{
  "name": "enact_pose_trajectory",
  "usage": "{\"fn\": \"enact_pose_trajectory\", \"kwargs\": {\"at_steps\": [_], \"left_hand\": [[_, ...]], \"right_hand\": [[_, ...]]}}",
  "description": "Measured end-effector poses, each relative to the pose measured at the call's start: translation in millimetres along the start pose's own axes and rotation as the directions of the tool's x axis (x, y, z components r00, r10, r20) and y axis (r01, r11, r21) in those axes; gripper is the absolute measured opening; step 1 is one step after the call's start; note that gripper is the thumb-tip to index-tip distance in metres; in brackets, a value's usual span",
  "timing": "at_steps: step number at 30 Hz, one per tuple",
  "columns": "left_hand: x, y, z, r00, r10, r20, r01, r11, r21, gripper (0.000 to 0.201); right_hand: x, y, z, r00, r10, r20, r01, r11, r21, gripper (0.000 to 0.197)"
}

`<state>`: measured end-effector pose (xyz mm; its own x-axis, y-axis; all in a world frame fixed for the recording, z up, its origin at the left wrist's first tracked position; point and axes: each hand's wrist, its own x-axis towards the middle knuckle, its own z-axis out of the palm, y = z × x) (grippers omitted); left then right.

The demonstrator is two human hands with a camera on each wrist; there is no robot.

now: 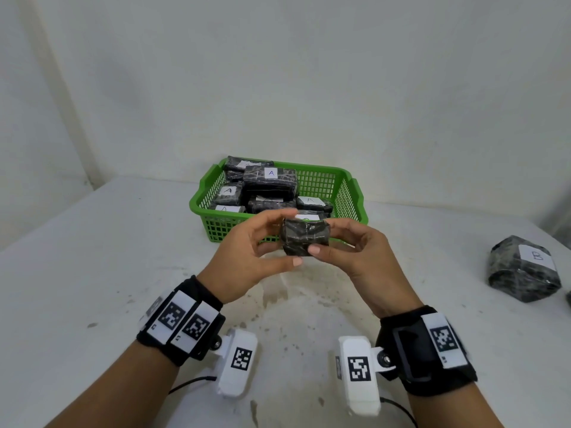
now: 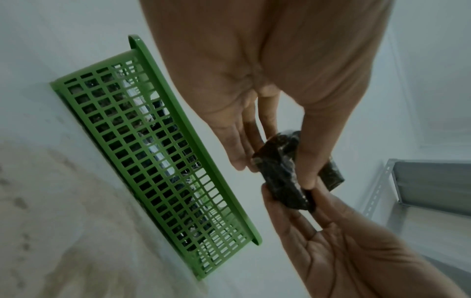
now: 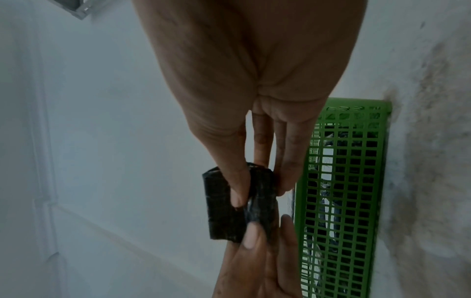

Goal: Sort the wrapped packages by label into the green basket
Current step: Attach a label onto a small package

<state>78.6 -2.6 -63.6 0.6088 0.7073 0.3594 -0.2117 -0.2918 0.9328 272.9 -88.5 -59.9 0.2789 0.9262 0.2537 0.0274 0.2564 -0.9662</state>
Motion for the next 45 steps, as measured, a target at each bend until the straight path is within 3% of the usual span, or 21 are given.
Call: {"fn": "enact_pose_trajectory", "kwargs": {"at_steps": [3,7,10,15,19,24,28,32,35,37,42,45], "left_hand": [[0,-2,-1,0.999,0.009,-0.052,-0.008,0.999,0.036,0.047],[0,0,-1,0.998,0.05,-0.038,-0.047,0.996,0.074,0.042],[0,1,-1,0.996,0.086,-0.021,-0.084,0.992,0.096,0.042],[0,0,-2,0.992,0.126,0.005,-0.125,0.983,0.136,0.036],[-1,2,1,0.993,0.12,0.018,-0.121,0.981,0.151,0.035],[-1,3,2,0.993,0.117,0.016,-0.118,0.982,0.148,0.034],[0,4,-4,0.992,0.129,-0.001,-0.129,0.986,0.106,0.037],[0,3,-5,0.99,0.138,0.004,-0.138,0.986,0.096,0.035],[-1,4,-3,0.99,0.138,0.014,-0.138,0.986,0.096,0.035],[-1,5,-3,0.991,0.133,0.027,-0.135,0.986,0.094,0.036],[-3,10,-5,0.995,0.01,0.098,-0.01,1.0,0.008,0.068],[-2,10,-2,0.999,0.03,0.012,-0.031,0.998,0.051,0.059]], "right_hand": [[0,-1,2,0.998,0.029,0.048,-0.028,0.999,-0.019,0.047],[-1,-2,3,0.979,0.129,0.157,-0.136,0.99,0.037,0.047],[-1,-1,8,0.979,0.151,0.135,-0.167,0.979,0.115,0.041],[1,4,12,0.98,0.183,0.077,-0.19,0.978,0.088,0.03],[0,4,13,0.981,0.174,0.085,-0.18,0.981,0.075,0.039],[-1,0,11,0.98,0.179,0.087,-0.183,0.982,0.039,0.032],[0,-5,2,0.972,0.193,0.133,-0.202,0.978,0.06,0.047],[0,-3,-1,0.981,0.174,0.089,-0.177,0.984,0.03,0.039],[0,-2,3,0.983,0.161,0.086,-0.164,0.986,0.031,0.05],[-1,-3,5,0.99,0.131,0.056,-0.132,0.991,0.022,0.045],[-1,-5,3,1.0,-0.001,-0.011,0.001,1.0,-0.001,0.047],[-3,-7,5,0.999,-0.018,0.038,0.02,0.999,-0.035,0.053]]}}
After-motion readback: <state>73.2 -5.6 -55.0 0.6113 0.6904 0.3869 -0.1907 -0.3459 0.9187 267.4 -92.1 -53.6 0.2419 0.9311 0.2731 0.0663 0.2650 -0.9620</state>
